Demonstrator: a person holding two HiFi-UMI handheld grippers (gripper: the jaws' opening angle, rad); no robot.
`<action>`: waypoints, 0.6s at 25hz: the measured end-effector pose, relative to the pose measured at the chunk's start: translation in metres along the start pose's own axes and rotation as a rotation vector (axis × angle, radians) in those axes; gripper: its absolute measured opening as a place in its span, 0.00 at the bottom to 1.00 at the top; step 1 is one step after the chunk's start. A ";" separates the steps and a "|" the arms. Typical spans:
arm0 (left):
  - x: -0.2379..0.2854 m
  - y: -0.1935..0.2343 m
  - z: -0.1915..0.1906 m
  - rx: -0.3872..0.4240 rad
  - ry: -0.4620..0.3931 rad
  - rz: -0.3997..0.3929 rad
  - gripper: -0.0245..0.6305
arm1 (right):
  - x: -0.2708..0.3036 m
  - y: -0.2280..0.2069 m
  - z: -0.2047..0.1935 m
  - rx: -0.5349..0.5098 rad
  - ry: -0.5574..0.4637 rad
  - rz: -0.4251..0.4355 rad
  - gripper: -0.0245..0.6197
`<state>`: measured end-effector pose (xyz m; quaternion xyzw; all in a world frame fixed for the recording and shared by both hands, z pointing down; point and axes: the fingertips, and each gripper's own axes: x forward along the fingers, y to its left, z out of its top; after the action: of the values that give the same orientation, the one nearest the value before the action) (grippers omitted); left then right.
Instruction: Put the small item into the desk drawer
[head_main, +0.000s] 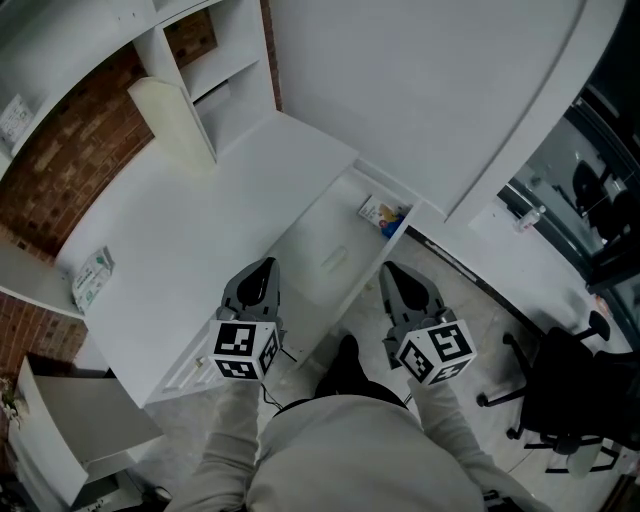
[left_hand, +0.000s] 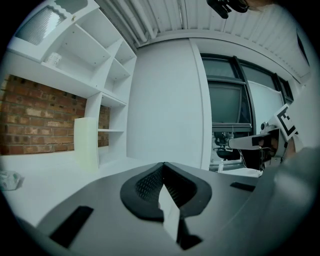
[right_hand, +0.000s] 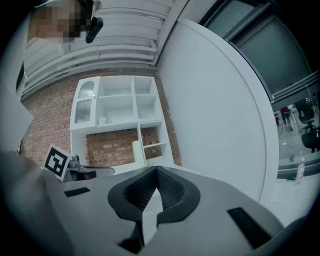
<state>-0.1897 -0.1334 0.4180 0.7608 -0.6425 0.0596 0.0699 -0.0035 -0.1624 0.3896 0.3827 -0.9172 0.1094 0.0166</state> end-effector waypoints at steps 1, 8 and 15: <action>-0.003 0.000 0.001 -0.001 -0.004 0.005 0.07 | -0.001 0.000 0.000 -0.004 -0.001 -0.002 0.08; -0.022 -0.001 0.005 -0.011 -0.024 0.020 0.07 | -0.010 0.006 0.002 -0.043 -0.008 -0.013 0.08; -0.034 -0.001 0.009 -0.024 -0.043 0.036 0.07 | -0.014 0.014 0.003 -0.058 -0.010 0.003 0.08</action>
<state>-0.1946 -0.1022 0.4036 0.7494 -0.6580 0.0365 0.0642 -0.0033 -0.1434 0.3820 0.3810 -0.9207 0.0811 0.0230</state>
